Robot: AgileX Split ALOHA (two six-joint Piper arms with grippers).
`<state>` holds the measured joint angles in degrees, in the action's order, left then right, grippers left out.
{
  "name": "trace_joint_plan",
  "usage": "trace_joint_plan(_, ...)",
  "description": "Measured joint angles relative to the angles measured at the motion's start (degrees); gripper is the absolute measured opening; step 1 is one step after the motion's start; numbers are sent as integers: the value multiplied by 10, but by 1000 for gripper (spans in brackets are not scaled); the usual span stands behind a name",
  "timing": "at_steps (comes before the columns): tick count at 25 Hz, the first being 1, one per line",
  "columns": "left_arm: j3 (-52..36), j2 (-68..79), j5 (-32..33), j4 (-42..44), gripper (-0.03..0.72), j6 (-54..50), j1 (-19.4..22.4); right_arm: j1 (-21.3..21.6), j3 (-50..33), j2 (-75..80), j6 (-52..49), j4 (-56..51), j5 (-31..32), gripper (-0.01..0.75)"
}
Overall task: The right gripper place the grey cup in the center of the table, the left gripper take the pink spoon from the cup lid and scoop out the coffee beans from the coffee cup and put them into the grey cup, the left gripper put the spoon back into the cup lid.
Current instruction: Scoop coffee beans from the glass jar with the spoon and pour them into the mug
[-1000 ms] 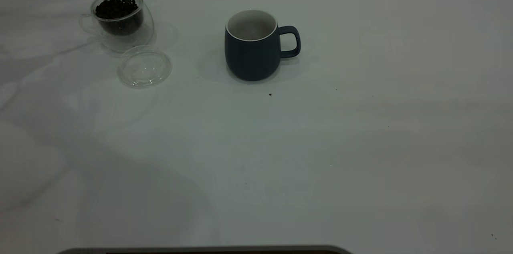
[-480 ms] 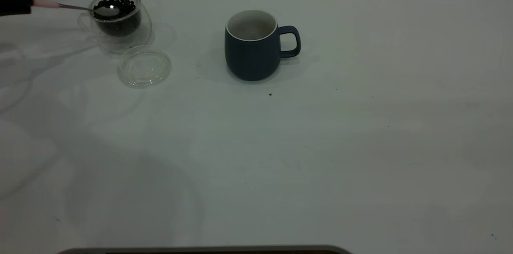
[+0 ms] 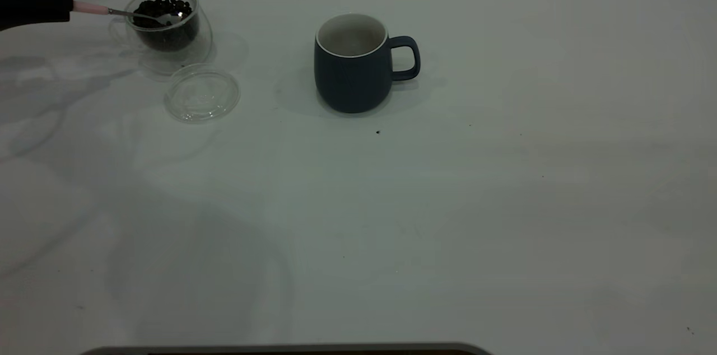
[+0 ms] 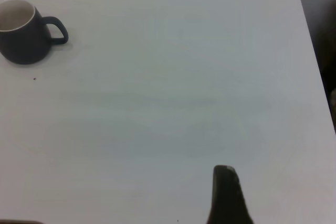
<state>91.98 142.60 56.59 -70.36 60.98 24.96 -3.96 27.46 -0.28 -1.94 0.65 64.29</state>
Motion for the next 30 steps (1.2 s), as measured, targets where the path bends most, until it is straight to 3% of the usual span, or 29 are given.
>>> trace_joint_plan(16, 0, 15, 20, -9, 135, -24, 2, 0, 0, 0, 0, 0, 0, 536)
trace_joint_plan(30, 0, 15, 62, -22, 135, -29, 36, 0, 0, 0, 0, 0, 0, 536)
